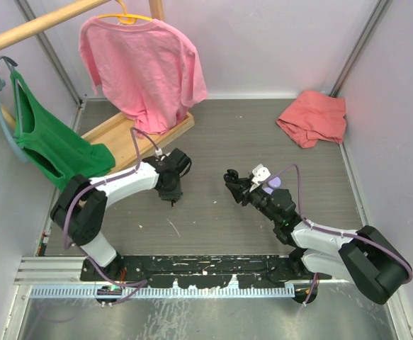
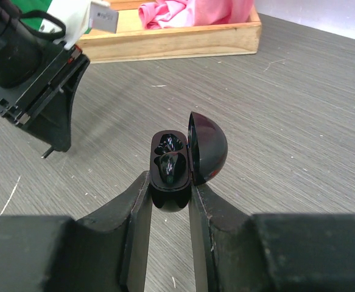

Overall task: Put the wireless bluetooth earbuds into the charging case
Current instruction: Pick up the earbud from the center of the board.

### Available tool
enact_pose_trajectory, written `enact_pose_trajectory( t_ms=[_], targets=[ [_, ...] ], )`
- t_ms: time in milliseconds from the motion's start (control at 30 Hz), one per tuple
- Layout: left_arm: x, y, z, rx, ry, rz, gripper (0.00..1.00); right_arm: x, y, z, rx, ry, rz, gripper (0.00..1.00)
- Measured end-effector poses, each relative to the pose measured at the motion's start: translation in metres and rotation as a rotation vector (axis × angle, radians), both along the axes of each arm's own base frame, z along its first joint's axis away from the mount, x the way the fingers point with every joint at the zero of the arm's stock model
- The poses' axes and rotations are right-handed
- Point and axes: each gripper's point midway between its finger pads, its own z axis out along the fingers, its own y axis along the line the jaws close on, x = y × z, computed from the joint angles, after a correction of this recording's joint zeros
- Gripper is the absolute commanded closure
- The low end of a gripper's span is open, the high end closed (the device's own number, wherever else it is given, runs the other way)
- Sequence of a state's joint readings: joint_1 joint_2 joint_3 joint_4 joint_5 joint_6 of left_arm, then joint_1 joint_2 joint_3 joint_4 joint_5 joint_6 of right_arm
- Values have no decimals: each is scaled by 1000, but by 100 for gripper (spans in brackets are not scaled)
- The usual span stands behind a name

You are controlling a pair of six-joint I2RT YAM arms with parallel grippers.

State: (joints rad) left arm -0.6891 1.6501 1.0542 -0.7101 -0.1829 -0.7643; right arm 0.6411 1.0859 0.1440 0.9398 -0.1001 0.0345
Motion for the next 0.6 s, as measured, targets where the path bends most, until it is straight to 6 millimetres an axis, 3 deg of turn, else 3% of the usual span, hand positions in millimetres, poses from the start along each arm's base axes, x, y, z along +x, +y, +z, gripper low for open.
enact_pose_trajectory(
  t_ms=[267,600],
  targets=[
    [10,-13,34,-88,-165,-65,93,-9,16,-2,0,4,102,97],
    [13,-29,127,-330,-521,-175,93,-19,31,13,38,-29,199,97]
  ],
)
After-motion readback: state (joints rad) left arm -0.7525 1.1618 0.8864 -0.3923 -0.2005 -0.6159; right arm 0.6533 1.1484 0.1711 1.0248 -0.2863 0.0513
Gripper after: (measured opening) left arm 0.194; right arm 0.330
